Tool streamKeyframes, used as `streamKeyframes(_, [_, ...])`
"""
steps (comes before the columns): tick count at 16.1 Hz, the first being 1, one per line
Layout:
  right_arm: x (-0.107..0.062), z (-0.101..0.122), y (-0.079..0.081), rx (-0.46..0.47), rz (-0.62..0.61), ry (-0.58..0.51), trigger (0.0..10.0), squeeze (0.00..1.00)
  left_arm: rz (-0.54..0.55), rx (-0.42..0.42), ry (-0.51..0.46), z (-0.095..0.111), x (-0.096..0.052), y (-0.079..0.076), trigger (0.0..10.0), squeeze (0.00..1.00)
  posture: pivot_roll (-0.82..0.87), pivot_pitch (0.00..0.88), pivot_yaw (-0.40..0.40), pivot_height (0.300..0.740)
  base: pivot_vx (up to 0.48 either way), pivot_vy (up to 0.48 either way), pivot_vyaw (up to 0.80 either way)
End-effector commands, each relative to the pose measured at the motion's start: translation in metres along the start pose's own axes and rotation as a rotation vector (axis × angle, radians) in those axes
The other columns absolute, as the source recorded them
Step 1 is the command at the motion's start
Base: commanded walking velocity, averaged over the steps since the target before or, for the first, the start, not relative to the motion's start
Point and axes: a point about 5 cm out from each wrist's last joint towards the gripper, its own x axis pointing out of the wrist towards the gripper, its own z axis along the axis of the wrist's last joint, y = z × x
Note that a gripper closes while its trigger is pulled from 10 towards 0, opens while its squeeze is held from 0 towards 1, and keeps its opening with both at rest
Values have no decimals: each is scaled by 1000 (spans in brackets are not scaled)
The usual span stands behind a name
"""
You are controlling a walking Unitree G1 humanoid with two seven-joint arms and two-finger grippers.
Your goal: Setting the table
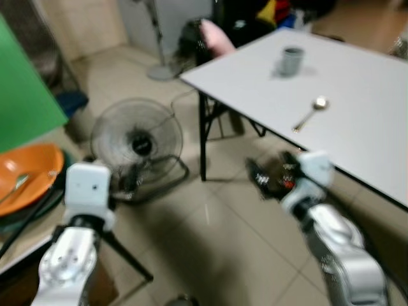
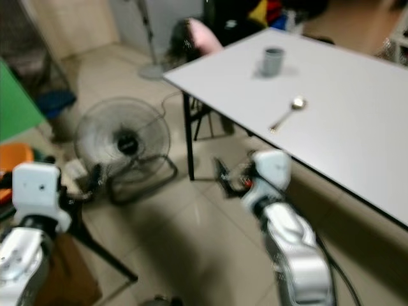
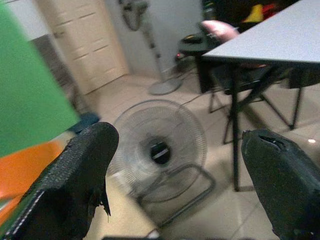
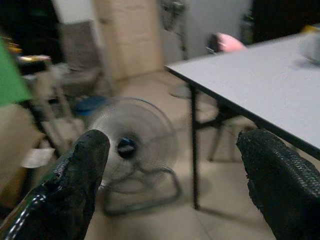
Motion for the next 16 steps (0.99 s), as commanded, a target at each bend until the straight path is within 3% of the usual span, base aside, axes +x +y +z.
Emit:
streamKeyframes(1, [-2, -1, -5, 4, -13, 11, 10000, 1000, 0, 0, -20, 5, 0, -1, 10000, 0, -42, 20, 83, 740, 0, 352, 794])
streamKeyframes(8, [1, 2, -4, 21, -2, -4, 10000, 1000, 8, 25, -57, 16, 2, 3, 10000, 0, -34, 15, 73, 740, 0, 355, 768])
streamKeyframes(10, [1, 2, -4, 44, -10, -11, 10000, 1000, 12, 27, -59, 17, 1, 4, 10000, 0, -32, 13, 71, 740, 0, 352, 0])
streamKeyframes(11, [1, 2, -3, 58, -6, -9, 10000, 306, 15, 27, -58, 17, 1, 5, 10000, 0, -31, 13, 70, 740, 0, 356, 0])
streamKeyframes(12, [0, 2, -1, 72, -1, 0, 10000, 0, 17, 29, -58, 17, 1, 5, 10000, 0, -29, 12, 68, 740, 0, 349, 0])
streamKeyframes(16, [1, 4, 5, 100, 28, 9, 10000, 0, 46, 12, -56, 18, 0, 9, 10000, 0, -29, 10, 61, 740, 0, 0, 0])
